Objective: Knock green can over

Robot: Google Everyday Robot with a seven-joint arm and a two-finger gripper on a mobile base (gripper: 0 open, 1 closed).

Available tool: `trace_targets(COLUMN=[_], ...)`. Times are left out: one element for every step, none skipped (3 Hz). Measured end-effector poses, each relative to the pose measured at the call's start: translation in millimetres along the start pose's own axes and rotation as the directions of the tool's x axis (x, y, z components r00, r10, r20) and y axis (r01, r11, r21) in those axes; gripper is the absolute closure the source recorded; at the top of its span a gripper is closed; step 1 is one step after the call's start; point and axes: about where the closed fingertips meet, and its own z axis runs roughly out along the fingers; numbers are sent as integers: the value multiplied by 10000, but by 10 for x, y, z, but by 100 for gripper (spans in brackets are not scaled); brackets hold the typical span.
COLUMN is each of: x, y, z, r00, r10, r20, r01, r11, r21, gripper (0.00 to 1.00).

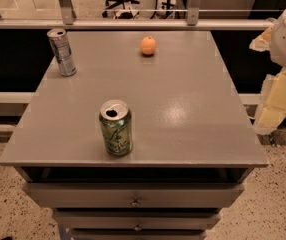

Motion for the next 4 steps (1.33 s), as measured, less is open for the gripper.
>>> trace_targets(x=[-16,-199,-548,-972], y=[-3,26,83,182], z=[-9,62,169,278], r00=[10000,9978,9804,9425], r10=[15,327,1061,1916], r20=[46,583,1663,2738], r01=[-16,-329,-1041,-1780], r11=[10000,9995,9943,9813], r21=[66,26,-211,-739], gripper=[0,0,0,0])
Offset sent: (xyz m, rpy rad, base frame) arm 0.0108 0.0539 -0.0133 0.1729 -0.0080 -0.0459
